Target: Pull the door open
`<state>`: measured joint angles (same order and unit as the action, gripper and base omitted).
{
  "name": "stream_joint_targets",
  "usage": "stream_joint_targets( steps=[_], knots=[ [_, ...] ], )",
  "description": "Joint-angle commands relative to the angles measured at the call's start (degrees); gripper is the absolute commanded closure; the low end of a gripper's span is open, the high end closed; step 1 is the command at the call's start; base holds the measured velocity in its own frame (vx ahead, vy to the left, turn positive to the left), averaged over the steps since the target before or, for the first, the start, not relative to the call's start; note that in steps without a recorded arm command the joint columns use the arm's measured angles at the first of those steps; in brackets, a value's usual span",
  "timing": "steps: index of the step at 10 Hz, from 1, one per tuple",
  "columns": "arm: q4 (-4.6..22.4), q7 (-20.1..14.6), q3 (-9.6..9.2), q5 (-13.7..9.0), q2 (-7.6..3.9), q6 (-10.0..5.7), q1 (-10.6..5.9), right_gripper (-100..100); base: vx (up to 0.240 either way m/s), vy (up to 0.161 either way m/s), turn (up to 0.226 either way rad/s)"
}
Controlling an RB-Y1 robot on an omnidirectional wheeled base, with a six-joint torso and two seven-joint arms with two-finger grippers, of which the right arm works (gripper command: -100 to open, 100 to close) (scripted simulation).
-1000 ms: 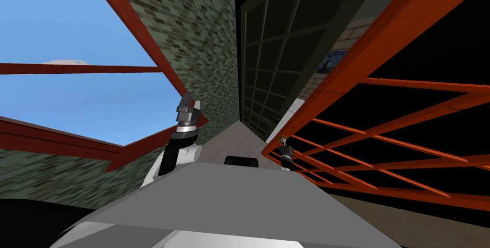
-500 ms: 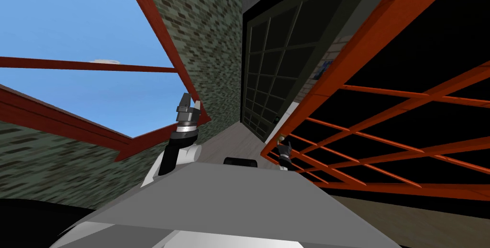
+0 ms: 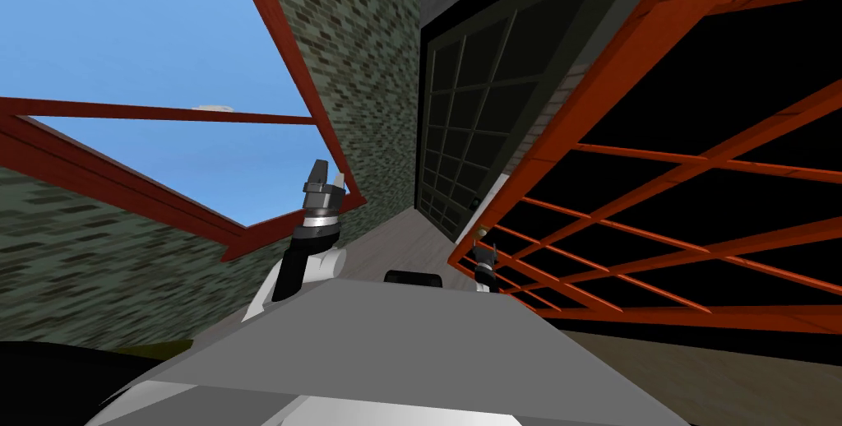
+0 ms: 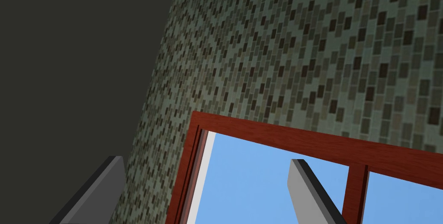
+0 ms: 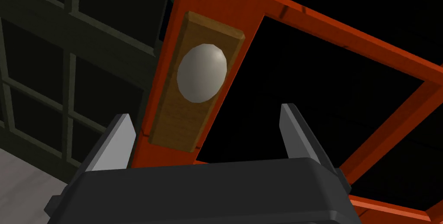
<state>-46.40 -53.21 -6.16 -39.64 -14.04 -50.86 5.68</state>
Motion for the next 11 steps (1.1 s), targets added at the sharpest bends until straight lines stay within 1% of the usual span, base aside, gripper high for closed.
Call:
stream_joint_targets(
  steps=[1, 4, 7, 10, 11],
  knots=[
    [-0.2, -1.7, -0.32, -0.6, 0.22, -0.08, 0.0, -100, -0.068, -0.006, 0.011],
    [-2.2, -6.9, -1.57, -3.5, 1.41, -0.04, 0.41, -100, -0.074, -0.01, 0.041],
    [-3.9, -11.2, -2.6, -5.9, 2.39, 0.0, 0.76, -100, -0.098, -0.01, 0.036],
    [-5.0, -14.2, -3.32, -7.6, 3.07, 0.02, 0.99, -100, -0.072, -0.005, 0.025],
    [-4.8, -13.4, -3.15, -7.2, 2.92, 0.05, 0.95, -100, -0.031, 0.003, 0.003]
  ],
)
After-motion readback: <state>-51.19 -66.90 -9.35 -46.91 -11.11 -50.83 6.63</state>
